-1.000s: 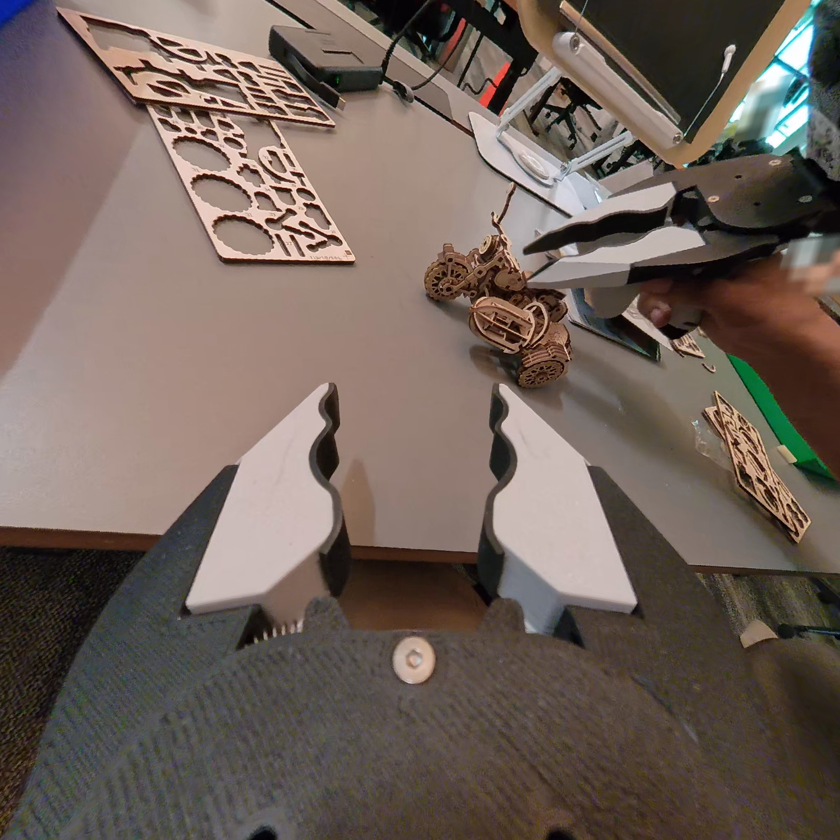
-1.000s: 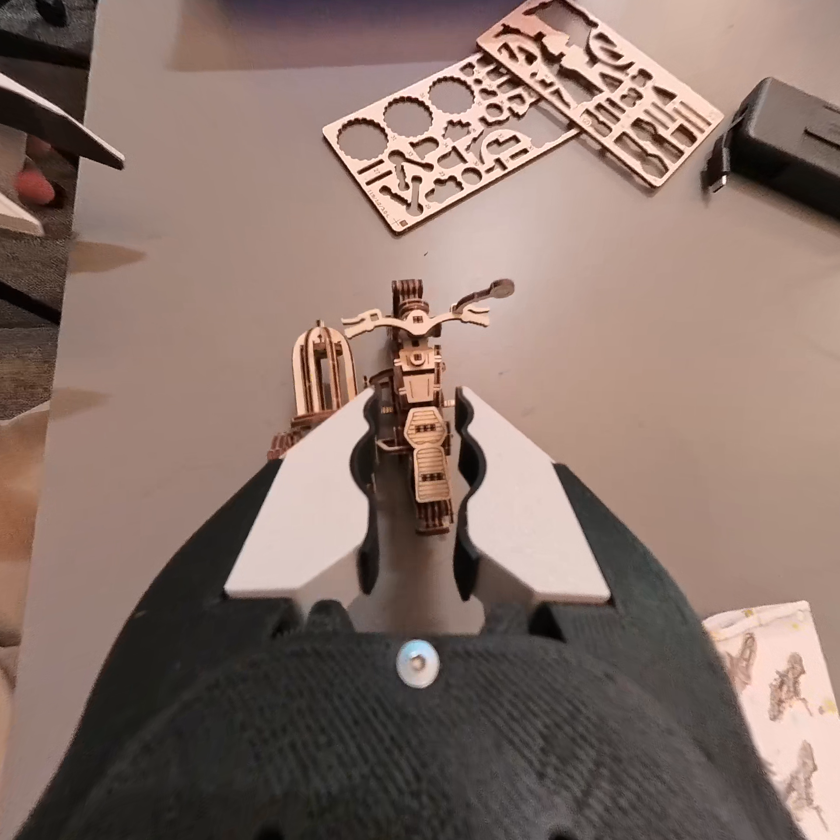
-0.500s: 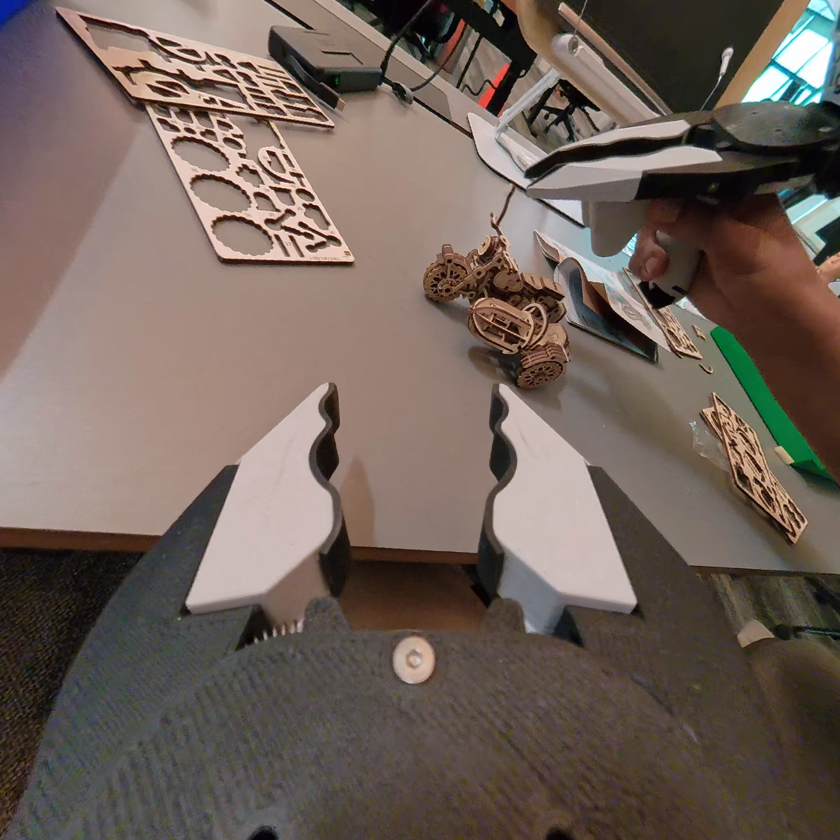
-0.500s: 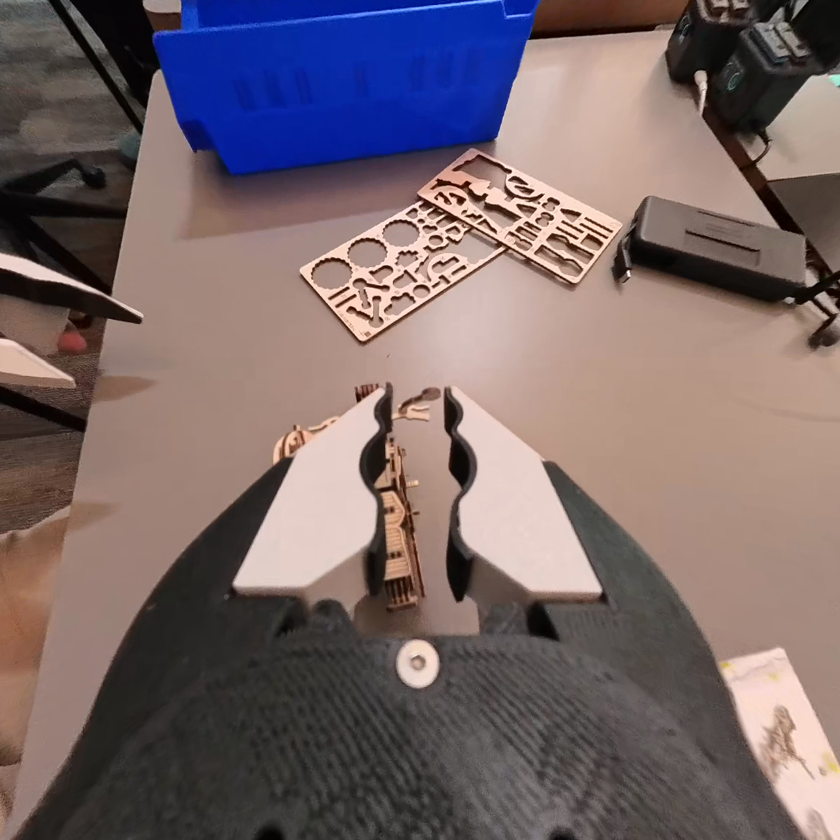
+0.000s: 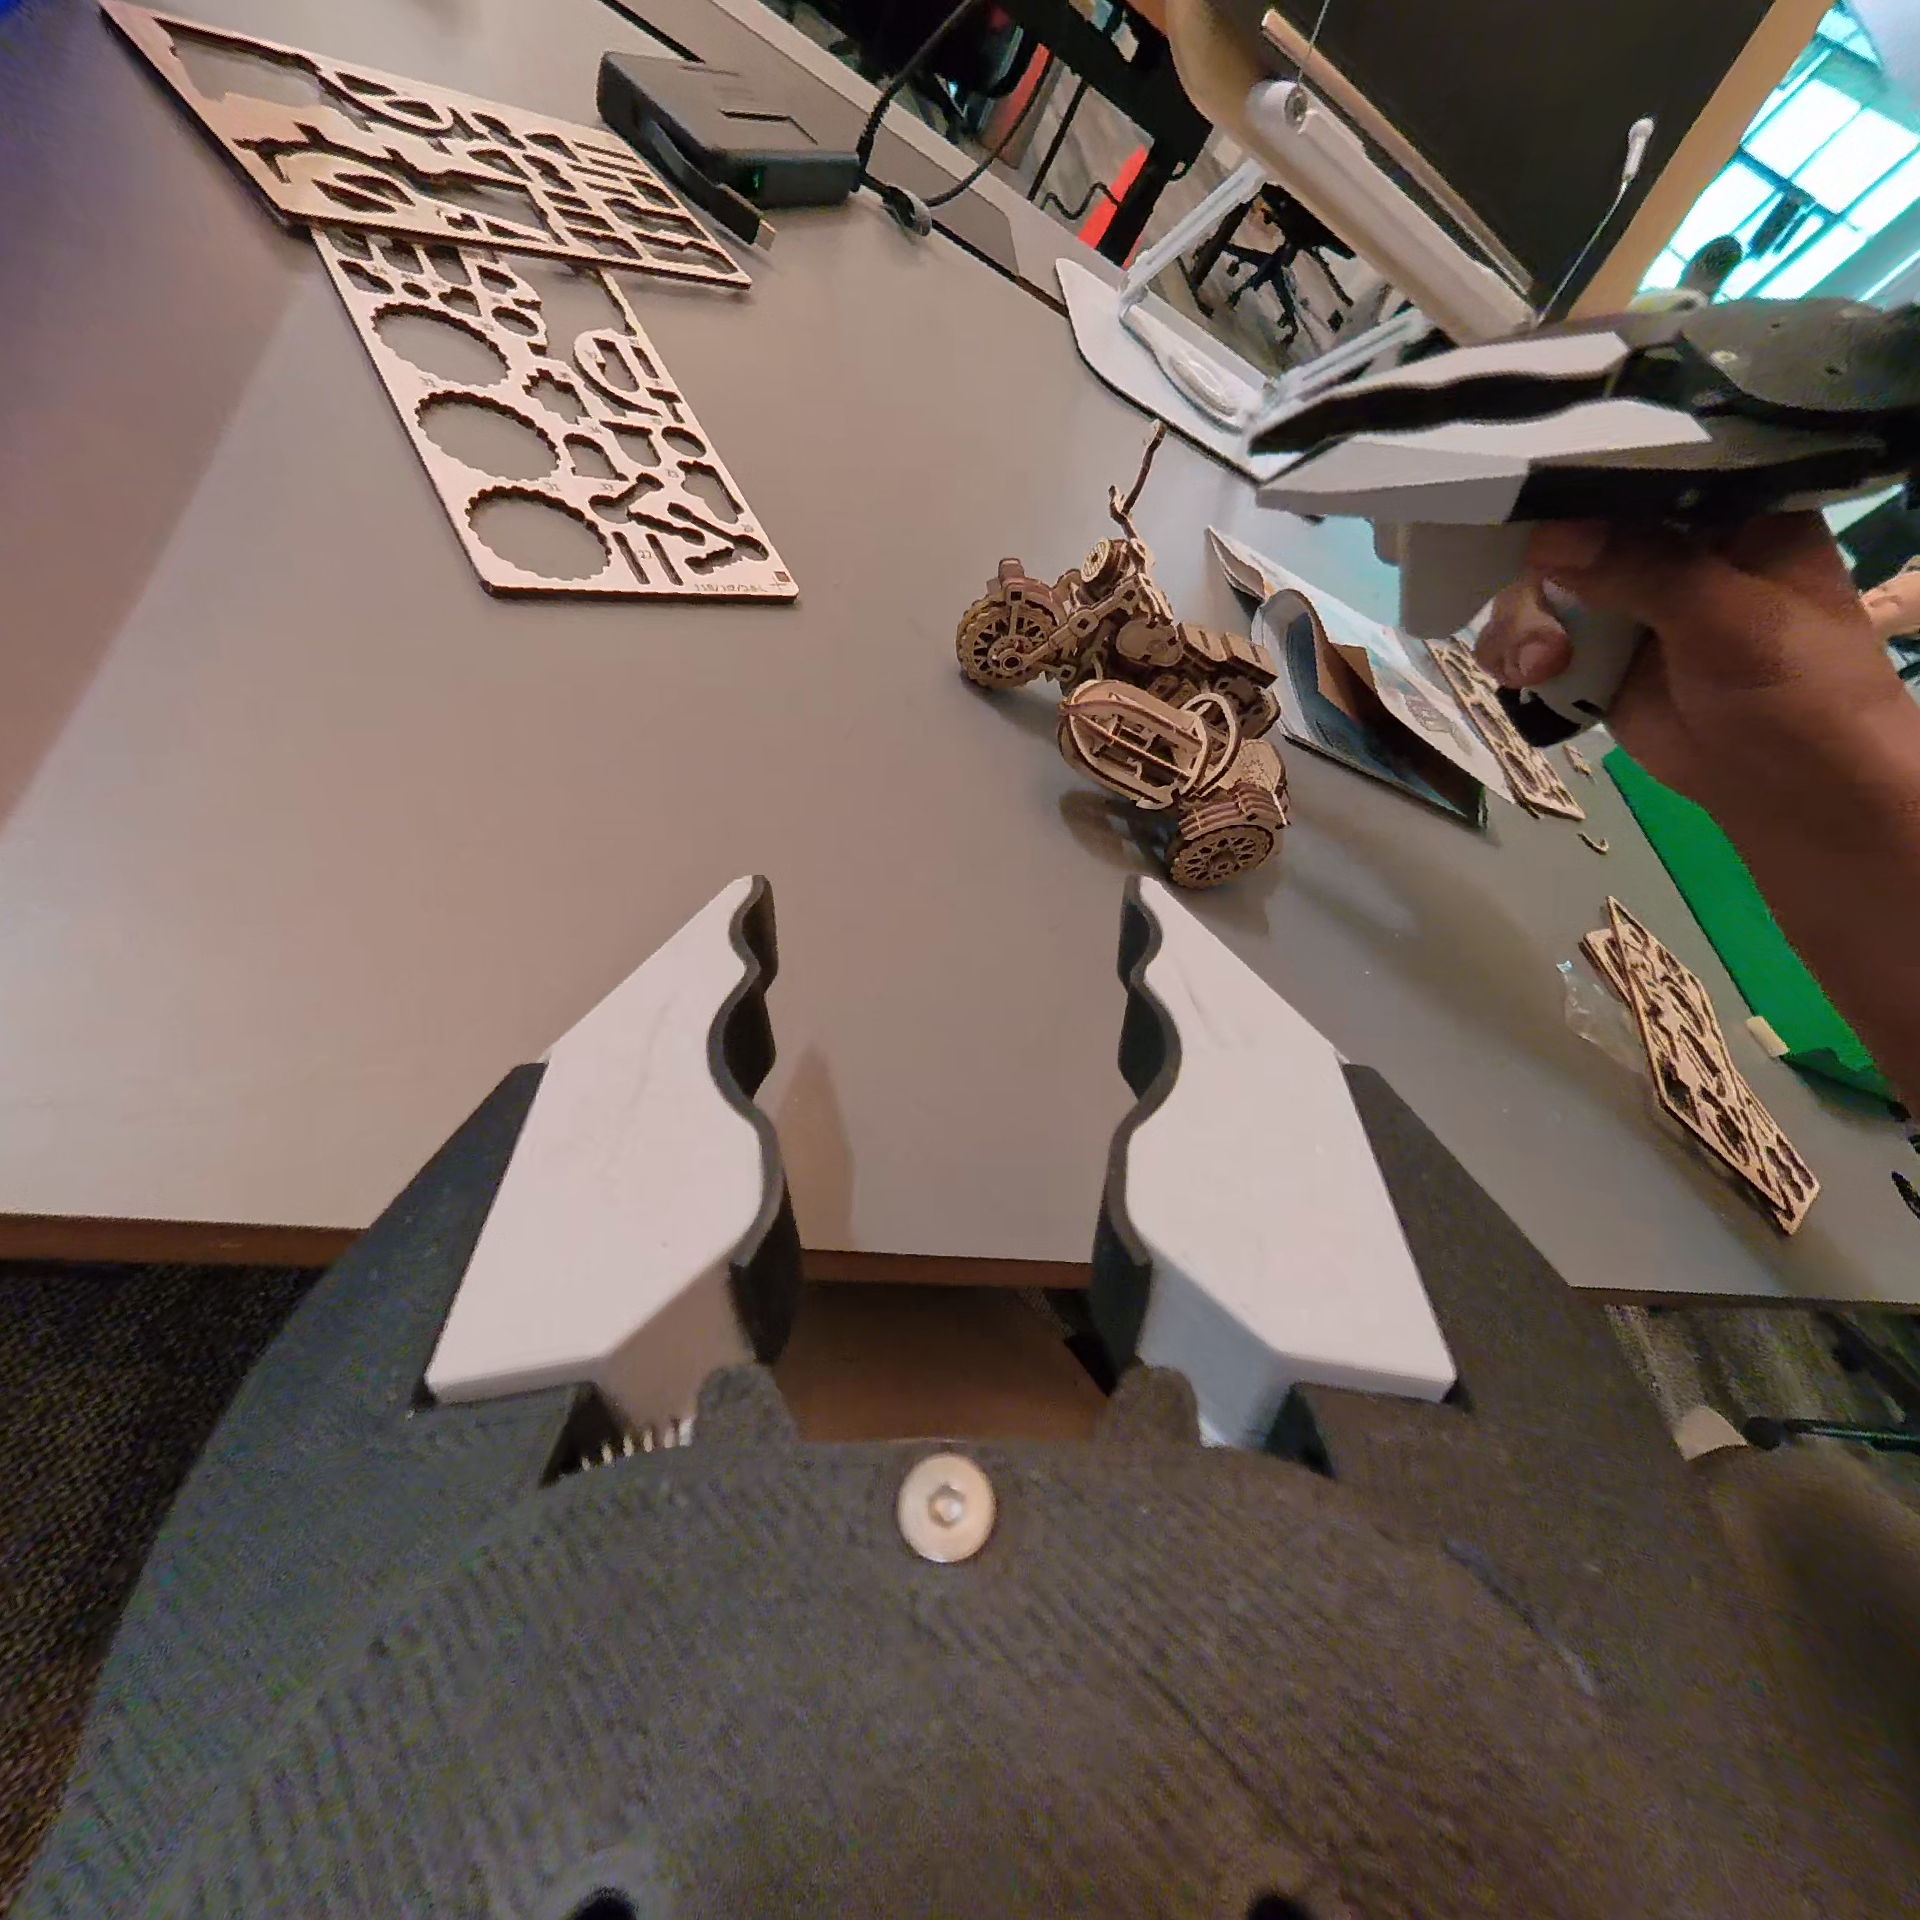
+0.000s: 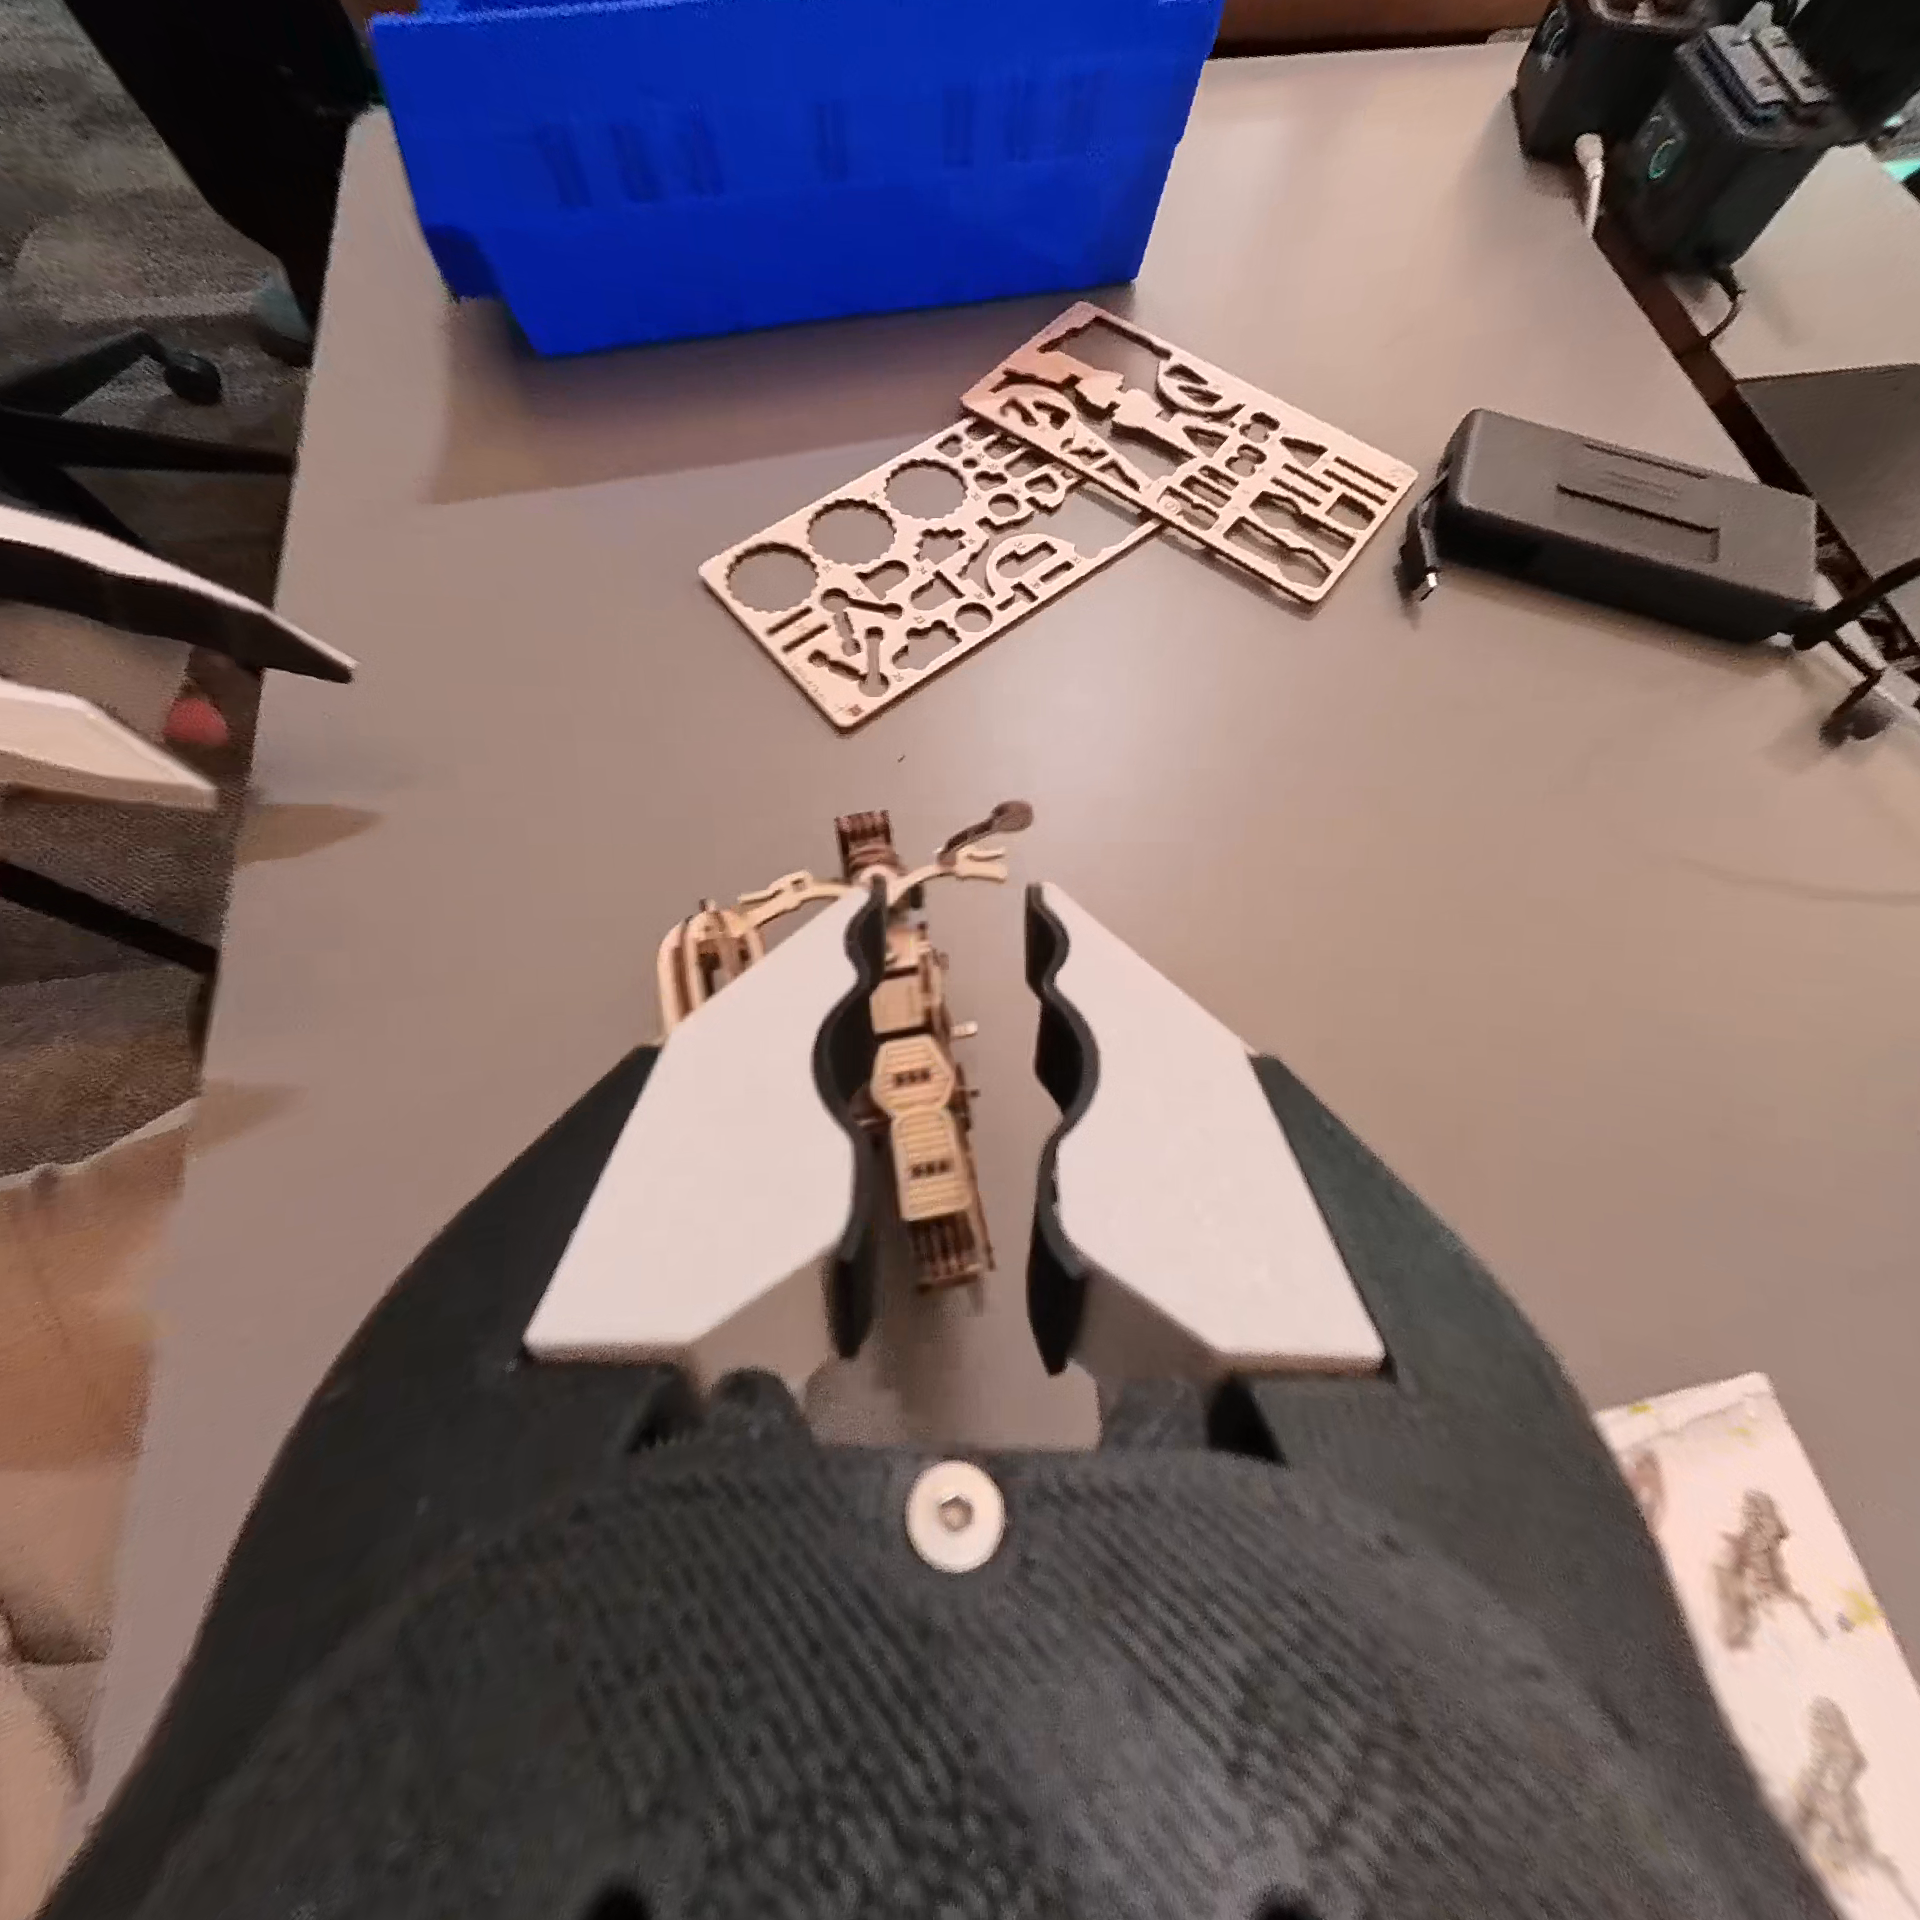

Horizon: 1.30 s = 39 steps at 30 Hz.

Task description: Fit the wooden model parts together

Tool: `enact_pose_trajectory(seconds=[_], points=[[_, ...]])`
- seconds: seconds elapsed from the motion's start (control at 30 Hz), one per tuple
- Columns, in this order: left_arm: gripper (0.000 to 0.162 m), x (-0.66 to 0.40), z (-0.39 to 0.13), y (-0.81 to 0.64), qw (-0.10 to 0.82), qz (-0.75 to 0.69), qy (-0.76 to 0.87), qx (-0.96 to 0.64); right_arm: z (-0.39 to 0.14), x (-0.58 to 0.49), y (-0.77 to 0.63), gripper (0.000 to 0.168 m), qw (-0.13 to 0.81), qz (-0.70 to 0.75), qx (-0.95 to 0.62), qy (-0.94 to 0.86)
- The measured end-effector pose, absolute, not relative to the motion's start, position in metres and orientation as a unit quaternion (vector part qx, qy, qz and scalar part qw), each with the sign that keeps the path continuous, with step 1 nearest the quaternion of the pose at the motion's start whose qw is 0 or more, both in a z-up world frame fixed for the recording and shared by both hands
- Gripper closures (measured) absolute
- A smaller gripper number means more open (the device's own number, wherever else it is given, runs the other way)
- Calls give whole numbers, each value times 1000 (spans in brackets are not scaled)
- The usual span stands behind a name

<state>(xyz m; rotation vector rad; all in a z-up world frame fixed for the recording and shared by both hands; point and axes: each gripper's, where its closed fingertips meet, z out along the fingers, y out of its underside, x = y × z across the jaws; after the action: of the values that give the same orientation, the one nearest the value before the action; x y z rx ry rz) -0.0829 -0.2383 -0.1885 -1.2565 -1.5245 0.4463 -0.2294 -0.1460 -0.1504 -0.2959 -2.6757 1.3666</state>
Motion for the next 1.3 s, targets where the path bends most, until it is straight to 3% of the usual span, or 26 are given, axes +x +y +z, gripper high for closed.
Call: enact_pose_trajectory(seconds=[0.33, 0.43, 0.5, 0.6, 0.8, 1.0, 1.3], points=[[82, -82, -176, -233, 547, 191, -630, -517, -169, -162, -104, 135, 82, 476, -121, -867], [90, -82, -176, -233, 536, 216, -625, -525, -175, -137, -89, 130, 79, 485, -126, -862], [109, -81, -179, -233, 514, 246, -619, -541, -179, -124, -74, 128, 88, 480, -119, -865], [109, -79, -184, -210, 499, 239, -593, -585, -181, -122, -43, 126, 131, 462, -115, -870], [99, -96, -167, -161, 524, 246, -551, -601, -171, -178, 56, 126, 179, 455, -207, -847], [92, -126, -162, -127, 551, 219, -528, -608, -186, -263, 173, 141, 209, 368, -288, -859], [92, -171, -166, -110, 560, 223, -509, -615, -228, -327, 185, 149, 214, 295, -264, -893]])
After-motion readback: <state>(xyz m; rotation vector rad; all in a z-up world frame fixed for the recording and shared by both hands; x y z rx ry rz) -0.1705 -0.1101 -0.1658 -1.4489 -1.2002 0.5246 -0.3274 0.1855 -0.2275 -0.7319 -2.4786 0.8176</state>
